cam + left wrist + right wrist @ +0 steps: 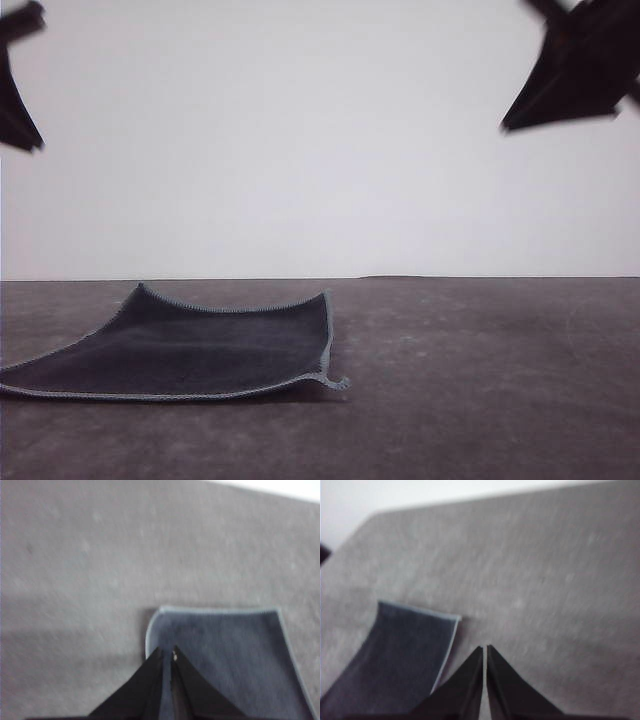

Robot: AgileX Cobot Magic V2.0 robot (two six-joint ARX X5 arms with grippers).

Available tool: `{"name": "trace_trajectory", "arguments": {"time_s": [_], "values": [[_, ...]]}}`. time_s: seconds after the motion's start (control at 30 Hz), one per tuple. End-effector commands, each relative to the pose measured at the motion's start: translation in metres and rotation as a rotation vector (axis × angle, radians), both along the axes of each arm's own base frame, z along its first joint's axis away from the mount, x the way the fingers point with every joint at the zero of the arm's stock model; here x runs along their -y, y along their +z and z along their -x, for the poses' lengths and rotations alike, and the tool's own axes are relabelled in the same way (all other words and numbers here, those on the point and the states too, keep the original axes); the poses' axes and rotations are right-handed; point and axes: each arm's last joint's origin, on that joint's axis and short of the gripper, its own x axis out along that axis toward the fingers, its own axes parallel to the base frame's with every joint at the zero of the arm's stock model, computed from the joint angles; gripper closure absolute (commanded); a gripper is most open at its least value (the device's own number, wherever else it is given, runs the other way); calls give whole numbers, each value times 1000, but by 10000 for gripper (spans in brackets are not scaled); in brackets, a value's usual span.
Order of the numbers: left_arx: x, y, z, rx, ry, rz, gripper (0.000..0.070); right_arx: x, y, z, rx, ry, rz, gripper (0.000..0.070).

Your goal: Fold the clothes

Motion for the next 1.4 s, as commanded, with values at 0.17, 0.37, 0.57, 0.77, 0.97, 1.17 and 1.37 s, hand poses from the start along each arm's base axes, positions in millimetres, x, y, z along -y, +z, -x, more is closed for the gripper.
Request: {"name": "trace_trajectory", "arguments": {"time_s": [0.17,0.37,0.57,0.77,0.97,1.17,1.37], "values": [[1,-27,-20,-139,-76,44,684,-24,-36,-22,-121,94,29,694],[2,-43,-26,-216,-97,62,684,-35,-50,-25,-162,135,49,694],[2,-46,-27,-230,-103,59,673,-37,-50,-24,-162,142,49,678],[2,-46,-27,-239,-103,60,407,-37,-50,-24,-163,144,50,210],[2,-45,-29,-217,-103,62,387,-39,-50,-24,-157,152,47,180],[2,-52,-49,-213,-95,94,387,-49,-51,-30,-116,170,9,181],[3,-66,-90,-275,-129,127,387,-63,-60,-52,-140,202,-46,185]]}}
